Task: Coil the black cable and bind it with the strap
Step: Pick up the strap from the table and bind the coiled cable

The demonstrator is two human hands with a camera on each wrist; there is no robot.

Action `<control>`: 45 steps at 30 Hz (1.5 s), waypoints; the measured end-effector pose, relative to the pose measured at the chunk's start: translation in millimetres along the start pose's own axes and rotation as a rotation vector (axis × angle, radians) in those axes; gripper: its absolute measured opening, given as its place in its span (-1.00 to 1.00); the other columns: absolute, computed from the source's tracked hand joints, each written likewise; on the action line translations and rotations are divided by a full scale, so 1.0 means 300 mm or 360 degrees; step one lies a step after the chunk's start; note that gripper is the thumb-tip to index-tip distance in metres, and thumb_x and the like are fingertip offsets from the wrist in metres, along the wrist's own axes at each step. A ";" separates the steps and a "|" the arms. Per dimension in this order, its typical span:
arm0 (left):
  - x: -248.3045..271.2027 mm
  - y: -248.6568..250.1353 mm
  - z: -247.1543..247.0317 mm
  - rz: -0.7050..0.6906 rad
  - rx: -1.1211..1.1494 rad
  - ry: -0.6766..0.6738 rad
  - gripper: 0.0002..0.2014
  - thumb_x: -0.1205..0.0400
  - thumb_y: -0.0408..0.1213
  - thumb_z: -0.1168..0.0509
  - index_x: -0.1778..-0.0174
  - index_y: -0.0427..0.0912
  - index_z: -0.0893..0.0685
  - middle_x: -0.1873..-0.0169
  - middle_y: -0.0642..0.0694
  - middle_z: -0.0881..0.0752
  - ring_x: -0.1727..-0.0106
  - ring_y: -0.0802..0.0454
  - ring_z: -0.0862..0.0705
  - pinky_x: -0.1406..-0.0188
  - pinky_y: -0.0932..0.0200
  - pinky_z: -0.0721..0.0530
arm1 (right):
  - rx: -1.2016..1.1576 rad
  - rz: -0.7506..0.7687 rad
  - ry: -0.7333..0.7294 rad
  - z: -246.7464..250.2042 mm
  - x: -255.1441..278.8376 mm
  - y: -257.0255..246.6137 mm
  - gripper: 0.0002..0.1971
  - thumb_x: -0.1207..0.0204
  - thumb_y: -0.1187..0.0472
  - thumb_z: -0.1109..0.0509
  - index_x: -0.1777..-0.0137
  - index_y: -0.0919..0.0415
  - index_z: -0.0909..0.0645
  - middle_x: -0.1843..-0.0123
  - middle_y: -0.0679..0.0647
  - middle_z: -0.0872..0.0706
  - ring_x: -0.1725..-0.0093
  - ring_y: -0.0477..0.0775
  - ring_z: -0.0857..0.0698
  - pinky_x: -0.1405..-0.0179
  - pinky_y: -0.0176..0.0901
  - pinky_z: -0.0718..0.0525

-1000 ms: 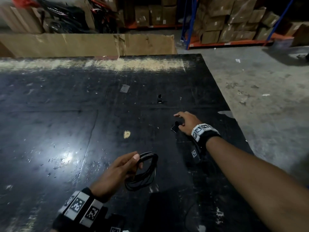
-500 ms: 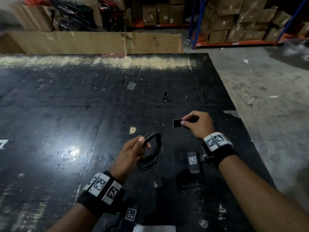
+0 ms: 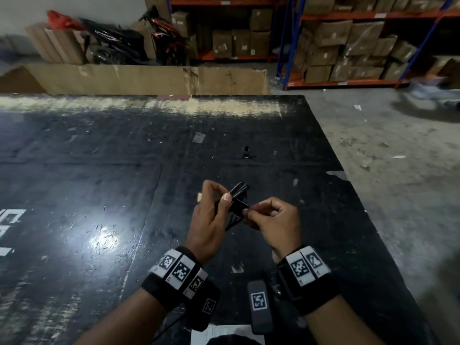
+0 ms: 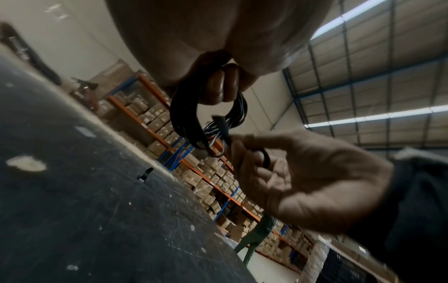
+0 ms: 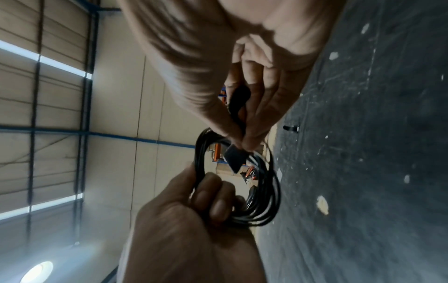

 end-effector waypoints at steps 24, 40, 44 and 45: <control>0.074 0.053 0.030 -0.0010 0.0246 0.0001 -0.80 -0.80 -0.16 -0.19 -0.20 -0.06 -0.70 0.20 0.01 -0.78 0.25 0.01 -0.70 0.25 -0.09 -0.66 | -0.0964 -0.0262 -0.0261 -0.083 0.119 -0.036 -0.80 -0.55 0.57 -0.39 0.15 0.27 -0.66 0.27 0.13 -0.85 0.31 0.00 -0.85 0.30 -0.30 -0.80; 0.061 0.019 0.037 0.0257 0.0545 -0.0064 -0.75 -0.74 -0.26 -0.19 -0.08 -0.37 -0.69 0.56 0.23 -0.50 0.50 0.28 -0.40 0.48 0.40 -0.38 | 0.1111 0.1567 -0.0075 -0.067 0.220 -0.187 -0.81 -0.34 0.38 -0.48 0.03 0.27 -0.76 0.13 0.09 -0.72 0.22 0.03 -0.69 0.16 -0.25 -0.70; 0.066 0.005 0.032 0.0329 0.0522 -0.0138 -0.81 -0.81 -0.38 -0.17 -0.06 -0.41 -0.66 0.58 0.22 -0.49 0.52 0.29 -0.39 0.49 0.39 -0.37 | 0.1200 0.1735 -0.0097 -0.059 0.207 -0.200 -0.90 -0.43 0.33 -0.46 0.09 0.31 -0.77 0.19 0.13 -0.73 0.25 0.10 -0.69 0.23 -0.08 -0.73; 0.067 0.002 0.034 0.0341 0.0511 -0.0153 -0.81 -0.80 -0.36 -0.18 -0.05 -0.38 -0.67 0.57 0.22 -0.49 0.52 0.29 -0.39 0.48 0.37 -0.36 | 0.1192 0.1739 -0.0145 -0.057 0.202 -0.206 -0.91 -0.44 0.34 -0.47 0.08 0.31 -0.76 0.17 0.13 -0.72 0.23 0.09 -0.69 0.21 -0.07 -0.73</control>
Point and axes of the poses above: each hand's wrist, its own x-axis away from the middle knuckle, its own z-axis out of the back of the hand, y = z × x, the point moved 7 cm from there along -x, towards the middle knuckle
